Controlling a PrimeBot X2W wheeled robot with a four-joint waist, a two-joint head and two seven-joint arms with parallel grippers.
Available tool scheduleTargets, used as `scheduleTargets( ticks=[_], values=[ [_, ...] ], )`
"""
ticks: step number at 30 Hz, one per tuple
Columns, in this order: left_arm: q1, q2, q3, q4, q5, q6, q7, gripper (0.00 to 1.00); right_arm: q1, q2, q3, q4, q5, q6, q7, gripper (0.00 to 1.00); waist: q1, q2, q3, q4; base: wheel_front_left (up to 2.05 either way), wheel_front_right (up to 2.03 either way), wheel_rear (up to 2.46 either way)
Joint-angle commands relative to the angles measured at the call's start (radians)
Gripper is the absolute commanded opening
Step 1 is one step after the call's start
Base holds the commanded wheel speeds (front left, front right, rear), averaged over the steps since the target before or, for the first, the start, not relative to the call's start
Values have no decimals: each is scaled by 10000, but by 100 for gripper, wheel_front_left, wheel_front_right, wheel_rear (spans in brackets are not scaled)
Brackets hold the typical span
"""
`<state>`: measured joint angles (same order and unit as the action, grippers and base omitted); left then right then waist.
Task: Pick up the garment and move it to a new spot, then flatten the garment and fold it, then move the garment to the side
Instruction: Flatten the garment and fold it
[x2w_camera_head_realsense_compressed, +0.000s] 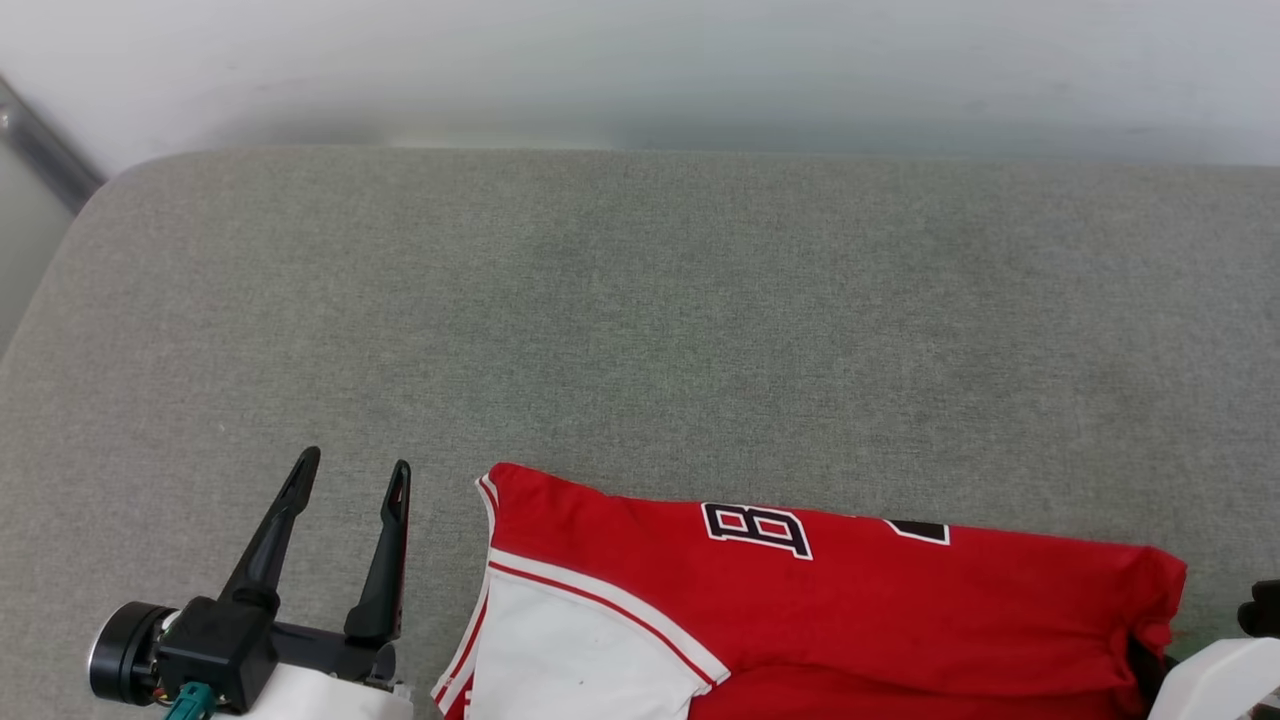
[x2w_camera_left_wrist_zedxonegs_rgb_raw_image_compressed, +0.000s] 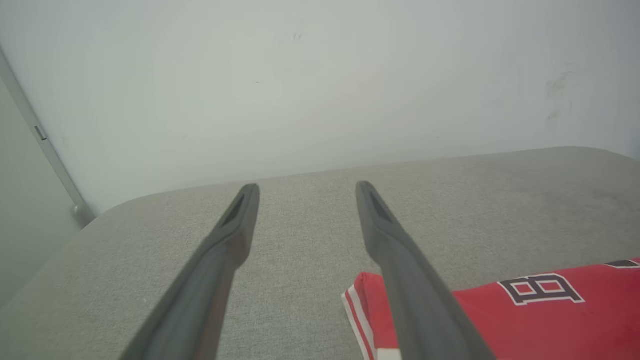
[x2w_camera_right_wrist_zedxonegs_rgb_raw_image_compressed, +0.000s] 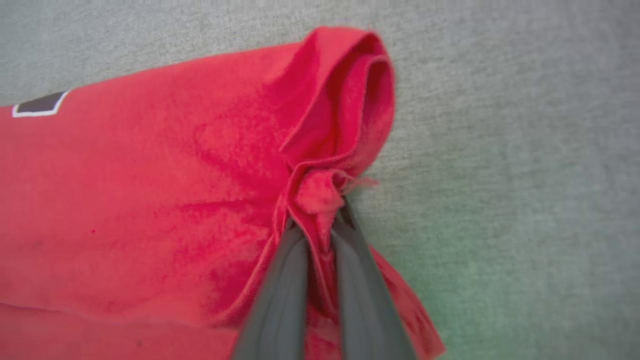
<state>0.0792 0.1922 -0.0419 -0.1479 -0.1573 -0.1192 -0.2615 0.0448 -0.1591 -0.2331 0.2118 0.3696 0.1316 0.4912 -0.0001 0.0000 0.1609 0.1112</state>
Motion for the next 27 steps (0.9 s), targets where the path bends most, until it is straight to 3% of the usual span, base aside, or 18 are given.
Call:
scheduleTargets(
  ticks=[1, 12, 19, 27],
  values=[
    [87, -22, 46, 22, 57, -22, -49, 100, -31, -123, -117, 159, -64, -21, -48, 0, 1, 0, -62, -61, 0, 0, 0],
    [163, -131, 23, 93, 141, -83, -49, 100, -172, -1190, -1510, -60, -687, -15, -257, 0, 1, 0, -318, -243, 0, 0, 0],
    [330, -228, 49, 175, 137, -93, -48, 100, 344, -798, -600, -1378, -24, -13, 381, 0, 1, 0, -647, -325, 0, 0, 0],
    [336, -356, -55, 283, 138, -98, -48, 100, 1175, 9, 1297, -3358, 291, -12, 1548, 0, 1, 0, -1005, -217, 0, 0, 0]
  ],
)
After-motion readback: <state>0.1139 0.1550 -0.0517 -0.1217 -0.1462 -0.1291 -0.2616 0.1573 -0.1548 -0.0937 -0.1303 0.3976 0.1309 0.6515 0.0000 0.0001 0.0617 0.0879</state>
